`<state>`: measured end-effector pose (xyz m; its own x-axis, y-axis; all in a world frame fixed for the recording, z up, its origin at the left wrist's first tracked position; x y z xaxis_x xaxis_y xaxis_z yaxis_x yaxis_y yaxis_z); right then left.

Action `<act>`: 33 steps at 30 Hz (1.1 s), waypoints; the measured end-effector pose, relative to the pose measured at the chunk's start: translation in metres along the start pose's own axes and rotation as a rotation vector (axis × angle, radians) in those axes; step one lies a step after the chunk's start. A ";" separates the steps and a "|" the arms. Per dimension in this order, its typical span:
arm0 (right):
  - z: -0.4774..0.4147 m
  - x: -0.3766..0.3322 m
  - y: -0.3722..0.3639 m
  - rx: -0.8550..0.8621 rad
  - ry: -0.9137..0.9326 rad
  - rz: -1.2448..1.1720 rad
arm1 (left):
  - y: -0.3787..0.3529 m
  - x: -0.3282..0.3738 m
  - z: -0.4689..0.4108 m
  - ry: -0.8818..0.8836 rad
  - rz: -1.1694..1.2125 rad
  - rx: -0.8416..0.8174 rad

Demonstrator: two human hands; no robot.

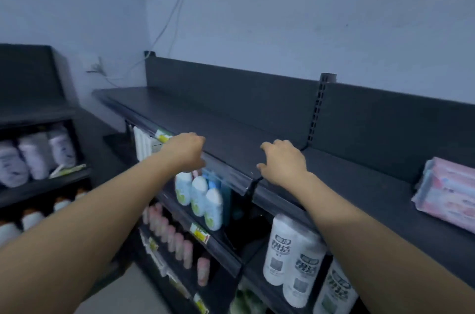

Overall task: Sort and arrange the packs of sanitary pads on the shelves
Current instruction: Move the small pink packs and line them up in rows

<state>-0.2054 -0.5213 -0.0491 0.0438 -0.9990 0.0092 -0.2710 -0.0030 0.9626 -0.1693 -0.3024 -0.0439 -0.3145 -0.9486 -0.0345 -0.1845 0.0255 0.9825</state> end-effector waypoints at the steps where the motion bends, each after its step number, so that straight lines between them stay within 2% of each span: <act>1: -0.005 -0.017 -0.001 -0.007 0.025 -0.009 | 0.001 -0.017 0.010 0.033 -0.008 0.005; 9: -0.043 -0.166 -0.009 -0.009 0.223 -0.059 | 0.007 -0.157 0.077 0.261 -0.085 -0.036; 23: -0.110 -0.437 -0.031 -0.043 0.470 -0.145 | 0.013 -0.407 0.167 0.549 -0.167 -0.097; 33: -0.163 -0.580 -0.048 -0.062 0.606 -0.175 | 0.009 -0.538 0.193 0.704 -0.187 -0.112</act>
<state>-0.0608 0.0661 -0.0563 0.6242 -0.7811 -0.0155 -0.1550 -0.1433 0.9775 -0.1815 0.2686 -0.0520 0.3922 -0.9127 -0.1149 -0.0687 -0.1536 0.9857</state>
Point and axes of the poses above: each hand's wrist, its own z-axis away from the middle knuckle, its own y-axis out of the back of the hand, x = y × z, the point moved 1 cm from there along -z, towards the middle knuckle, and after that the axes turned 4 degrees about -y, right-handed, at the moved point
